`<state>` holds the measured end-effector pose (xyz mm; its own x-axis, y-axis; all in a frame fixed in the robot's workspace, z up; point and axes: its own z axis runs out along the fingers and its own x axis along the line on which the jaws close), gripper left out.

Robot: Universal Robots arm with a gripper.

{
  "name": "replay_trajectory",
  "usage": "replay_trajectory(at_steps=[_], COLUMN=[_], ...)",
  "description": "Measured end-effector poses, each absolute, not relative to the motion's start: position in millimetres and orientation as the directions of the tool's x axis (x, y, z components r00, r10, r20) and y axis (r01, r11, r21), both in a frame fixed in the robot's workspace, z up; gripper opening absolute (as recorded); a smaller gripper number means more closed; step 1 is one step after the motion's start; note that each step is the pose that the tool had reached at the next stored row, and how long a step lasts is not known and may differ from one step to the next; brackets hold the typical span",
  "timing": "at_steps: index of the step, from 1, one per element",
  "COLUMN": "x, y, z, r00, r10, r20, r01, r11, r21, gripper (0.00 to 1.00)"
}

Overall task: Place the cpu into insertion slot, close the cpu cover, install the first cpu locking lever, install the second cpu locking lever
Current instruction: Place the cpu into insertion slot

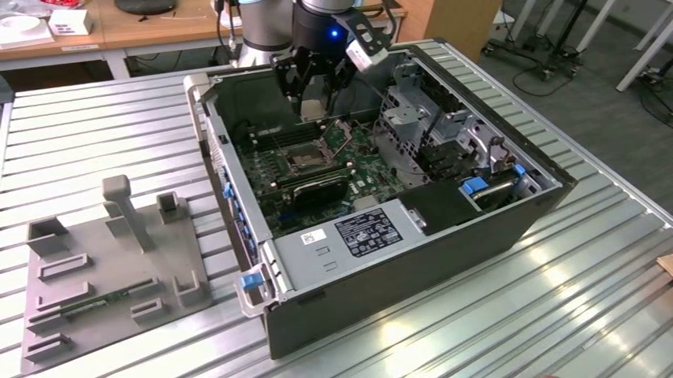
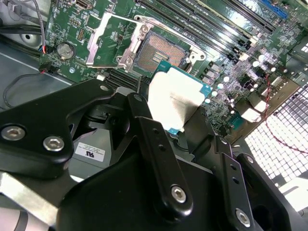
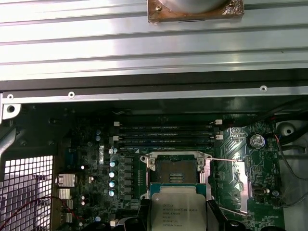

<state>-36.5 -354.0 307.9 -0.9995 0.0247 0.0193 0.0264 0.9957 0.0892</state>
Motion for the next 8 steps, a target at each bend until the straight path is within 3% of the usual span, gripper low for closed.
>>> replay_trajectory(at_steps=[8], x=[-36.5], y=[-354.0], z=[302.8], r00=[-1.000], r10=[0.025], r20=[0.019], r01=[0.026], r11=[0.996], r21=[0.089], gripper=[0.54])
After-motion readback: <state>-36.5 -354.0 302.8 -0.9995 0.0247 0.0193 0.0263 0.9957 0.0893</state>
